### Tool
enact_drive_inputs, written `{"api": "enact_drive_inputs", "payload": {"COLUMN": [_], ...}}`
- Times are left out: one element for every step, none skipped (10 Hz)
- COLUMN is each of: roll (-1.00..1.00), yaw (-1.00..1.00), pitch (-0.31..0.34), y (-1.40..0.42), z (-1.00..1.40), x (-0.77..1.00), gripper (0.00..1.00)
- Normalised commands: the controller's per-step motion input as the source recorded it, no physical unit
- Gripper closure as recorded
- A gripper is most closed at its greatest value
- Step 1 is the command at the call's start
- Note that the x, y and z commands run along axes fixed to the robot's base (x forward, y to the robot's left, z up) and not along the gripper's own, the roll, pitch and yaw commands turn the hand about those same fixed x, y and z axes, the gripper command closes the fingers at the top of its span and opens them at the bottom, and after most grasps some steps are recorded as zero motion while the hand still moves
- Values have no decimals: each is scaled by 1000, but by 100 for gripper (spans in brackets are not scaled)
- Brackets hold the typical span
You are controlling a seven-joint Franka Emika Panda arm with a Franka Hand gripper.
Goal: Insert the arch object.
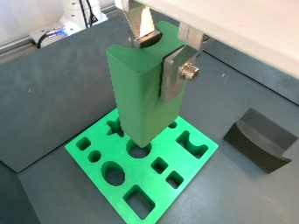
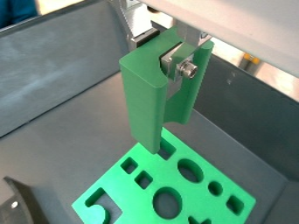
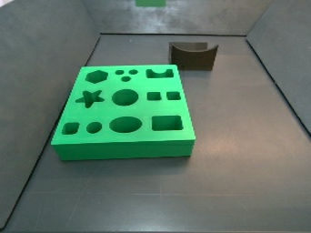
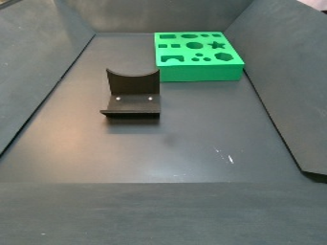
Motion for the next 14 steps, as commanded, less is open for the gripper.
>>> {"api": "enact_drive_inputs", "payload": {"roll": [44, 77, 79, 0, 0, 0, 0, 7, 0, 0, -10, -96, -231, -471], "yaw": [-923, -889, -774, -9, 0, 0, 0, -129, -811, -920, -983, -960, -800, -389], "pitch": [33, 24, 26, 0, 0, 0, 4, 74, 51, 41, 13, -26, -130, 0], "y": [23, 57, 200, 926, 1000, 1000, 1000, 820, 183, 71, 0, -3, 0, 154], "z": [-997, -957, -954, -466, -354, -343, -369, -466, -369, -403, -431, -409, -337, -146], "x": [157, 131, 97, 89, 17, 0, 0, 120, 86, 20, 0, 0, 0, 100], "gripper": [100, 100, 100, 100, 100, 100, 100, 100, 100, 100, 100, 100, 100, 100]}}
